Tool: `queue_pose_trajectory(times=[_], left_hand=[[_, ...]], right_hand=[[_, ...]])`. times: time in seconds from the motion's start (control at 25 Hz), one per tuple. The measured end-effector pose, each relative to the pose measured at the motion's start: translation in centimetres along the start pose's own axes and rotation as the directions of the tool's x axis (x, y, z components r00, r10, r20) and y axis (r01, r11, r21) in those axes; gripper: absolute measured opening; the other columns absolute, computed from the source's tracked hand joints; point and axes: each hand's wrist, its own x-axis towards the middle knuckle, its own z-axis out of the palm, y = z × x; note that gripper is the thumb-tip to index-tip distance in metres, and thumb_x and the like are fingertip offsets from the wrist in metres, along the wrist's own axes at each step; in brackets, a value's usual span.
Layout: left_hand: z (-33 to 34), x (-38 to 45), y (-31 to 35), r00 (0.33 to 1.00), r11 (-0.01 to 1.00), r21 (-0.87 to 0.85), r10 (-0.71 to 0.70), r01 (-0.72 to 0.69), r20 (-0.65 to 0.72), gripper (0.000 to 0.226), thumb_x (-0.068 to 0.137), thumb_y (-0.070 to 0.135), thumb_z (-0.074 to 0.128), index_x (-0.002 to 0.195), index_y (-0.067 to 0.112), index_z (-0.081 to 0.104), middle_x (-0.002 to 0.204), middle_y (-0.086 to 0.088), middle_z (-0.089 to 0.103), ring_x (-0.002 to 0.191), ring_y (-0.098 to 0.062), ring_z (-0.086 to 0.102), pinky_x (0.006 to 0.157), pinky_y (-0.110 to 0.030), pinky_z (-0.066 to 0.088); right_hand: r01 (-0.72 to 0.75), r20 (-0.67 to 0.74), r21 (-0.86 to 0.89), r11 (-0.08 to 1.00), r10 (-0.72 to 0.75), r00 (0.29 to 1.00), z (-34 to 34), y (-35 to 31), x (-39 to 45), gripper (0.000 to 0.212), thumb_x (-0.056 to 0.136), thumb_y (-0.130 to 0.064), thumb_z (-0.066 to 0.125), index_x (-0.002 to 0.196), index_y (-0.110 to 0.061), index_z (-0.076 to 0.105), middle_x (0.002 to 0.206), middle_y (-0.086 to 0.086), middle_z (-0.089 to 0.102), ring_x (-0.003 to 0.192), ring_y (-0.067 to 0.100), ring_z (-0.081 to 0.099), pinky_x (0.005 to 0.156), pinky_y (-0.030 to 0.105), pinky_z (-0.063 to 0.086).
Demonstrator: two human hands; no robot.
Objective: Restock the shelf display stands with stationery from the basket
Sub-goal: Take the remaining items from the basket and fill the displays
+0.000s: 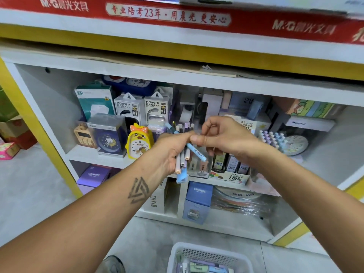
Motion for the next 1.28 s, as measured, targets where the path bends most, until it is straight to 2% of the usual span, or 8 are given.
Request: queue_pose_trajectory(times=[0.16, 0.24, 0.32, 0.44, 0.56, 0.72, 0.96, 1.28], left_hand=[[3.8, 0.0, -1.4, 0.999, 1.000, -0.012, 0.006, -0.005, 0.047, 0.040, 0.075, 0.019, 0.083, 0.101, -0.006, 0.067, 0.082, -0.029, 0.071, 0.067, -0.039, 0.071, 0.059, -0.052, 0.060], [5.4, 0.0, -1.9, 0.991, 0.999, -0.009, -0.049, 0.050, 0.122, 0.050, 0.072, 0.032, 0.086, 0.104, -0.002, 0.069, 0.085, -0.026, 0.067, 0.066, -0.033, 0.066, 0.057, -0.041, 0.059], [6.8, 0.1, -2.1, 0.979, 0.997, -0.037, -0.057, 0.066, 0.195, 0.035, 0.071, 0.028, 0.086, 0.091, 0.003, 0.071, 0.066, -0.013, 0.061, 0.048, -0.018, 0.055, 0.045, -0.022, 0.049], [8.7, 0.7, -2.9, 0.956, 0.997, -0.059, -0.040, 0.060, 0.291, 0.024, 0.065, 0.015, 0.084, 0.081, 0.007, 0.067, 0.058, -0.005, 0.058, 0.041, -0.009, 0.050, 0.037, -0.018, 0.041], [10.5, 0.8, -3.9, 0.945, 0.999, -0.018, -0.039, 0.047, 0.324, 0.024, 0.065, 0.010, 0.082, 0.082, 0.006, 0.065, 0.058, -0.004, 0.060, 0.041, -0.009, 0.050, 0.037, -0.018, 0.040], [11.7, 1.0, -5.0, 0.952, 0.999, -0.014, -0.026, 0.031, 0.306, 0.022, 0.072, 0.004, 0.080, 0.090, 0.001, 0.068, 0.061, -0.006, 0.063, 0.043, -0.011, 0.050, 0.038, -0.019, 0.041], [12.7, 0.7, -5.8, 0.953, 1.000, 0.006, -0.030, 0.030, 0.301, 0.020, 0.078, 0.006, 0.079, 0.093, 0.002, 0.065, 0.065, -0.007, 0.057, 0.047, -0.013, 0.049, 0.040, -0.019, 0.041], [12.8, 0.5, -5.9, 0.949, 0.999, 0.017, -0.042, 0.039, 0.314, 0.016, 0.081, 0.006, 0.076, 0.090, 0.005, 0.063, 0.064, -0.006, 0.056, 0.047, -0.012, 0.049, 0.040, -0.019, 0.040]], right_hand=[[-0.006, -0.045, 0.203, 0.979, 0.015, 0.999, -1.3, 1.5, -2.8, 0.045, 0.078, -0.006, 0.084, 0.105, -0.004, 0.048, 0.063, 0.010, 0.068, 0.046, 0.012, 0.057, 0.041, 0.021, 0.041], [0.006, -0.080, 0.252, 0.968, 0.014, 0.997, -2.7, 2.1, -3.9, 0.047, 0.080, 0.002, 0.079, 0.113, 0.000, 0.046, 0.063, 0.012, 0.068, 0.047, 0.016, 0.058, 0.043, 0.022, 0.045], [-0.001, -0.124, 0.254, 0.967, 0.033, 0.992, -4.4, 2.9, -5.0, 0.063, 0.080, 0.006, 0.077, 0.132, -0.004, 0.041, 0.067, 0.016, 0.069, 0.051, 0.020, 0.061, 0.049, 0.026, 0.051], [-0.022, -0.239, 0.133, 0.991, 0.053, 0.970, -7.8, 4.4, -6.5, 0.104, 0.080, 0.006, 0.076, 0.157, -0.028, 0.015, 0.074, 0.025, 0.071, 0.057, 0.027, 0.066, 0.061, 0.035, 0.054], [0.003, -0.320, 0.150, 0.989, 0.046, 0.946, -11.0, 5.6, -7.9, 0.112, 0.080, 0.010, 0.074, 0.160, -0.033, 0.008, 0.069, 0.022, 0.070, 0.054, 0.027, 0.068, 0.058, 0.031, 0.056], [0.005, -0.392, 0.062, 0.998, 0.020, 0.920, -13.3, 6.9, -9.5, 0.093, 0.080, 0.009, 0.076, 0.151, -0.031, 0.031, 0.066, 0.021, 0.069, 0.056, 0.029, 0.069, 0.060, 0.032, 0.058], [0.044, -0.623, -0.309, 0.950, -0.237, 0.745, -14.9, 8.7, -10.2, 0.020, 0.089, -0.004, 0.071, 0.100, -0.019, 0.061, 0.077, 0.016, 0.067, 0.067, 0.022, 0.072, 0.064, 0.036, 0.061], [-0.023, -0.434, -0.627, 0.779, -0.325, 0.840, -13.4, 10.9, -10.4, 0.008, 0.093, -0.012, 0.069, 0.099, -0.012, 0.065, 0.082, 0.007, 0.071, 0.078, 0.017, 0.071, 0.077, 0.041, 0.059]])
